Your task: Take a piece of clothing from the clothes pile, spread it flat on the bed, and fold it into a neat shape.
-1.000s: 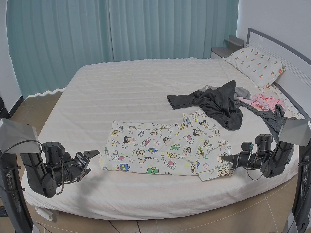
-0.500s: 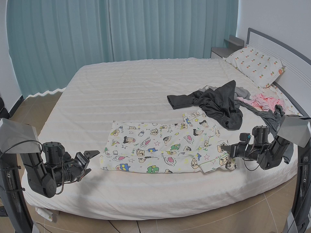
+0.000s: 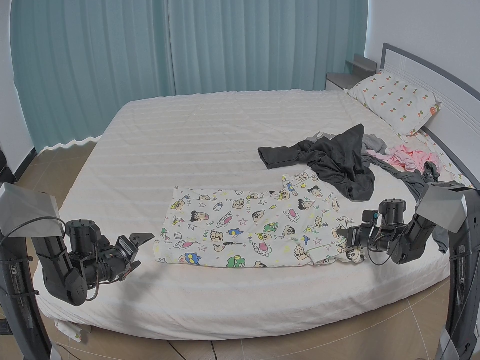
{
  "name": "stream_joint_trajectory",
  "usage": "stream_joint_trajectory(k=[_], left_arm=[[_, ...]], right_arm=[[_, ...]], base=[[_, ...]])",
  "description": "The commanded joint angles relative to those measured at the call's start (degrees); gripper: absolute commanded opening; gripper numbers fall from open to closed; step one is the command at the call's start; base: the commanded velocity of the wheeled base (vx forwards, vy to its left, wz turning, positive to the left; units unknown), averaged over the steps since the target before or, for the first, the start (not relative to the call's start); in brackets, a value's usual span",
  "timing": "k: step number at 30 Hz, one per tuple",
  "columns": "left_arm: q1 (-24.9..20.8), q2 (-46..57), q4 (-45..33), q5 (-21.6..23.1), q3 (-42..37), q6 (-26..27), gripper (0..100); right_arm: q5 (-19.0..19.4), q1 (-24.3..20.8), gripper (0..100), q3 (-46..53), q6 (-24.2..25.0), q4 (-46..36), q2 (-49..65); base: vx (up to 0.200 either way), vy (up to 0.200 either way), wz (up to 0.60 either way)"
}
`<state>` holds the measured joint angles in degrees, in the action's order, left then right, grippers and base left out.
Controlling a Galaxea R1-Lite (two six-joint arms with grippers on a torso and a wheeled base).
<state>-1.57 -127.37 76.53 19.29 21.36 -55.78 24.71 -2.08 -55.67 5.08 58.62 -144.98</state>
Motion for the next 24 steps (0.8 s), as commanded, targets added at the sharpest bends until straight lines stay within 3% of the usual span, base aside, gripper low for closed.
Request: stream_joint_trajectory(k=[1, 13, 22, 24], left_arm=[[-0.36, -0.34, 0.02, -0.48, 0.09, -0.03, 100], [-0.80, -0.87, 0.11, -1.44, 0.35, -0.03, 100], [-0.80, -0.51, 0.11, -0.92, 0.09, -0.20, 100], [-0.80, -0.43, 0.11, -0.65, 0.18, -0.38, 100]], right_arm=[[-0.28, -0.02, 100, -0.31, -0.07, 0.09, -2.23], [-1.42, 2.08, 100, 1.80, 1.77, 1.32, 2.51], [-2.03, -3.63, 100, 16.65, 12.93, 8.00, 15.87], [-3.09, -5.03, 100, 21.84, 17.33, 9.67, 18.33]], base=[[0.000, 0.000, 0.00], [0.000, 0.000, 0.00], [0.000, 0.000, 0.00], [0.000, 0.000, 0.00]])
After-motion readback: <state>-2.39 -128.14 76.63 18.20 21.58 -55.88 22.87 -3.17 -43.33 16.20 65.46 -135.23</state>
